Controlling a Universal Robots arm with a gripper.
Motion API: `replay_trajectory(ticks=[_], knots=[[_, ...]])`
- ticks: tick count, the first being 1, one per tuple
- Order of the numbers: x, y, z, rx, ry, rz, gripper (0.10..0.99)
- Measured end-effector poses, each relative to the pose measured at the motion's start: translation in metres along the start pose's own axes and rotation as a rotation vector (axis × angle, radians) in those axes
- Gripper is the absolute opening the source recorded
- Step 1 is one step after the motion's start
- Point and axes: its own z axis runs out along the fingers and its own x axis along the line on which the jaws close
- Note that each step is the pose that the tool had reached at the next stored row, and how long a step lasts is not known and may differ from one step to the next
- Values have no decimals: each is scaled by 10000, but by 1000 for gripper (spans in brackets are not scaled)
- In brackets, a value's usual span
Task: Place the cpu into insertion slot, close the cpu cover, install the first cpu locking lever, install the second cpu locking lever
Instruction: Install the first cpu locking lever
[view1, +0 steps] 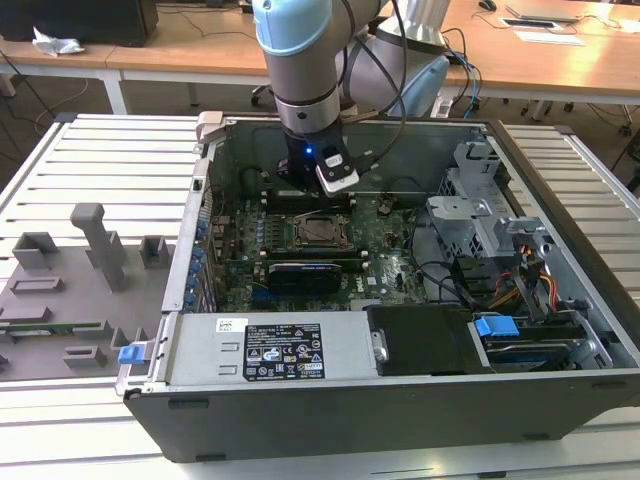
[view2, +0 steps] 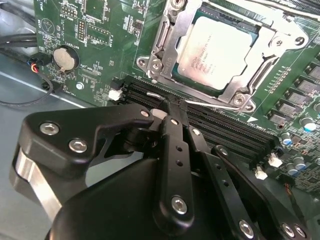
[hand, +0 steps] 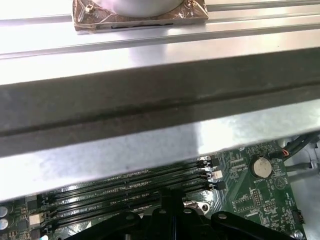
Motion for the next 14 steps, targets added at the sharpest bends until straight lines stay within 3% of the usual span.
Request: replay_trajectory(ticks=[7, 14], knots=[[9, -9, 49, 98, -43, 130, 106], [17, 17, 65, 121, -62, 208, 106]])
